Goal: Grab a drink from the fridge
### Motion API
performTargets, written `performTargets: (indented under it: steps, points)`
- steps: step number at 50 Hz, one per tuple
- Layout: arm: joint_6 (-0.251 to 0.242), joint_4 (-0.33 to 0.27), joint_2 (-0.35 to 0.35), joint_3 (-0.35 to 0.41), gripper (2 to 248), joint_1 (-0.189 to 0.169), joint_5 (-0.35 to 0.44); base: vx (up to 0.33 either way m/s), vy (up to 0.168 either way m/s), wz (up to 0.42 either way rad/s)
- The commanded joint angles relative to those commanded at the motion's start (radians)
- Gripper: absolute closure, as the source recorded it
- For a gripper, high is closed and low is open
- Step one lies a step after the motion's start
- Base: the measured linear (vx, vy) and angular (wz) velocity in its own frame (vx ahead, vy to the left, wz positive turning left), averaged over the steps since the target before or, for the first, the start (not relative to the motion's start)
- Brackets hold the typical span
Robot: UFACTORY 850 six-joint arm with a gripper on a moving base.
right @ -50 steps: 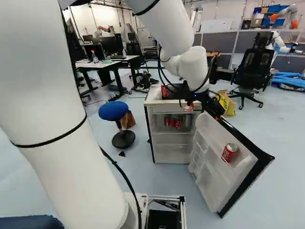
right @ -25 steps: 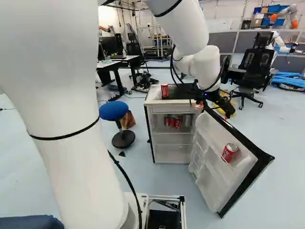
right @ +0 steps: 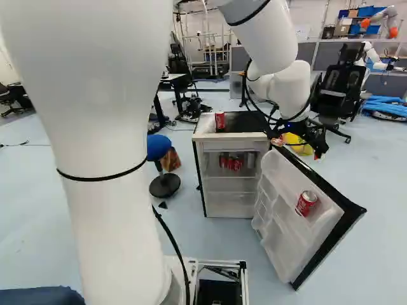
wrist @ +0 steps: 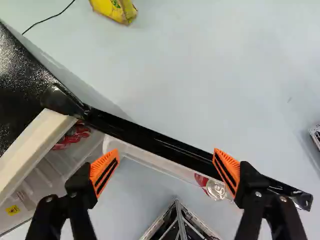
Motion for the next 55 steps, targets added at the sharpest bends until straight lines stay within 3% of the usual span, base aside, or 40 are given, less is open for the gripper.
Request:
performTargets:
  steps: [31,55]
  points:
    - [0.0,0.022,-0.107,-0.131,3,-0.06,-0.007,0.0,0.0,0.0]
    - [0.0,0.064,-0.191,-0.239,3,-0.101,-0.071,0.0,0.0,0.0]
